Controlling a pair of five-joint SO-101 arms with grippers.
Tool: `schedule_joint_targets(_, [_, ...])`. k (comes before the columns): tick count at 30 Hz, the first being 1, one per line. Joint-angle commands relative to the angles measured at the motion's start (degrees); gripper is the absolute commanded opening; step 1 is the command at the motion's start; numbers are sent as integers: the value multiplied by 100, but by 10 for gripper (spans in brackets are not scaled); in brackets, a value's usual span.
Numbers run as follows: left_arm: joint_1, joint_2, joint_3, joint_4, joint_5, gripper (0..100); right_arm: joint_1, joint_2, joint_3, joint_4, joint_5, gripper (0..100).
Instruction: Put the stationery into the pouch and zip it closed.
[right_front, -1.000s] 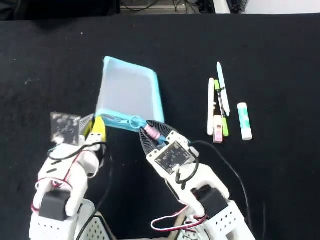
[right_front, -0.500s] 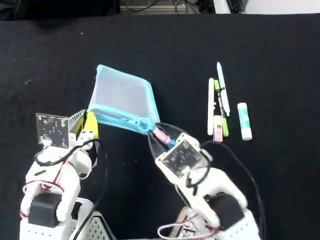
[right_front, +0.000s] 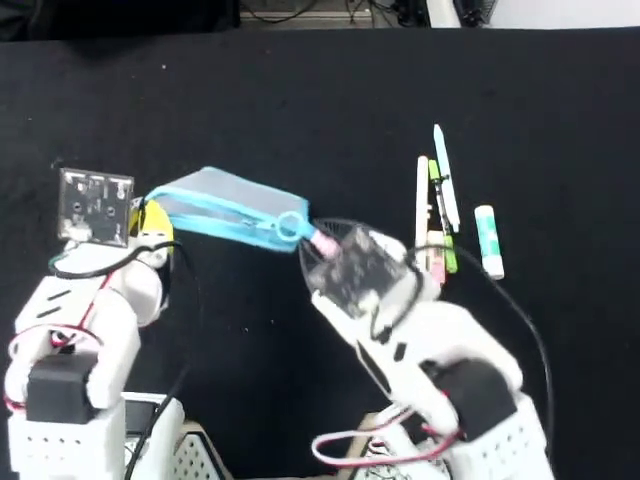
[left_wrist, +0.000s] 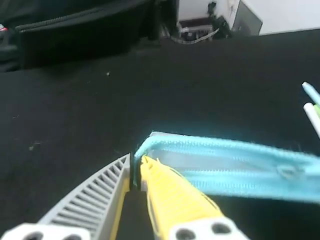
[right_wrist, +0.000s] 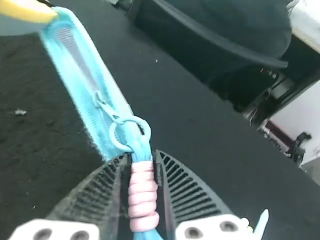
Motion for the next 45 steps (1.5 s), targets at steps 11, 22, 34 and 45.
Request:
schedule_joint_targets(11, [-84,3130,-3670,2321,-334,166,826,1402,-1367,809,9,11])
schedule_joint_targets(22, [-101,4448,-3925,2286,-343,188,870,1385,-1086,844,9,11])
schedule_joint_targets(34, [-233,3912,-3829,2593,712,36,1240,1376,-998,818,9,11])
schedule_joint_targets(45, [-242,2980,-2053,1758,-44,30,1802,1393,-980,440,44,11])
